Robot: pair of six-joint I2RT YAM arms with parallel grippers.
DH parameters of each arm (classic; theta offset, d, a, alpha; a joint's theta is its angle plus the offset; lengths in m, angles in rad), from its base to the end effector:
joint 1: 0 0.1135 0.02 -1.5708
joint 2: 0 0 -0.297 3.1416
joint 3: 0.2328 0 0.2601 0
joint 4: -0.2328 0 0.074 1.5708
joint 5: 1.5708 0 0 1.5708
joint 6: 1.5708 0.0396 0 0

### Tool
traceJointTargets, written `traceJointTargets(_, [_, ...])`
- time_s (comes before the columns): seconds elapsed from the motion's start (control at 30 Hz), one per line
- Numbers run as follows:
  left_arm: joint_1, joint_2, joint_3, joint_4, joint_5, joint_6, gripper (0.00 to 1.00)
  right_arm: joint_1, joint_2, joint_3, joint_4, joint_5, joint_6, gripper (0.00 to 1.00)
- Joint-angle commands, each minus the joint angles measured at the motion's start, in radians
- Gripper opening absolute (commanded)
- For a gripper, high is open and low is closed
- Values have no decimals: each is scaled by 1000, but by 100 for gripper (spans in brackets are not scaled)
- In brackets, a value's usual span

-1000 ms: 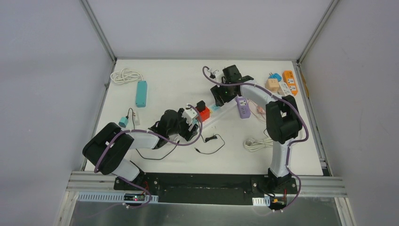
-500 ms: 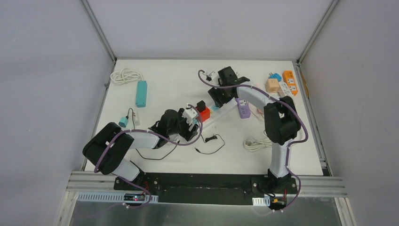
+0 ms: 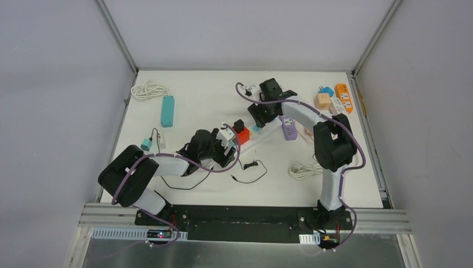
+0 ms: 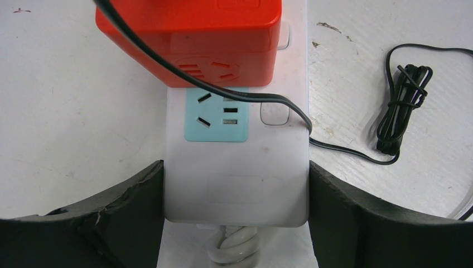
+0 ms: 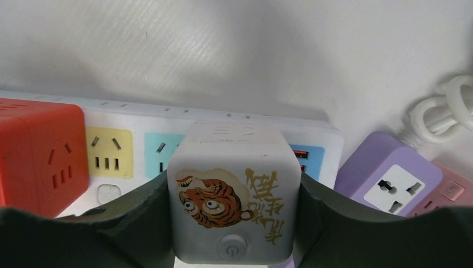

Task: Pull the plug off the socket
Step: Remove the plug from the socket.

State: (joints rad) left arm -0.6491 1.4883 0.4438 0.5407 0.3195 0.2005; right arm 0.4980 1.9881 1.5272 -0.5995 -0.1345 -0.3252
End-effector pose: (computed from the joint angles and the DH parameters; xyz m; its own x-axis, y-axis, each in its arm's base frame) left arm 0.2094 -0.1745 0.1669 -0.2189 0.4035 -0.8884 0.8537 0.5201 0.0258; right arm 0.3920 0.2192 0.2274 -0.5568 -0.6631 -0.5003 -0.7480 0.6622 -0.0452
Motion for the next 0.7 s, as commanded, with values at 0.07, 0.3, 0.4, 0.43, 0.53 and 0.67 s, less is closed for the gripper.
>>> traceJointTargets(0.07, [-12, 2, 15, -41, 68, 5, 0, 52, -20, -14, -37, 58, -103, 0])
traceJointTargets(0.3, [-12, 2, 15, -43, 70, 5, 0, -69, 28, 36, -120, -256, 4, 0])
traceJointTargets(0.4, [-12, 5, 16, -42, 70, 5, 0, -61, 20, 24, -107, -211, -9, 0])
traceJointTargets(0.43, [-12, 6, 17, -42, 72, 6, 0, -50, 15, 18, -97, -180, -17, 0])
traceJointTargets(0.53, [-12, 9, 18, -43, 72, 6, 0, 2, -3, -6, -60, -44, -64, 0])
traceJointTargets(0.67, [-12, 2, 18, -48, 72, 7, 0, 49, -7, -27, -27, 105, -113, 0])
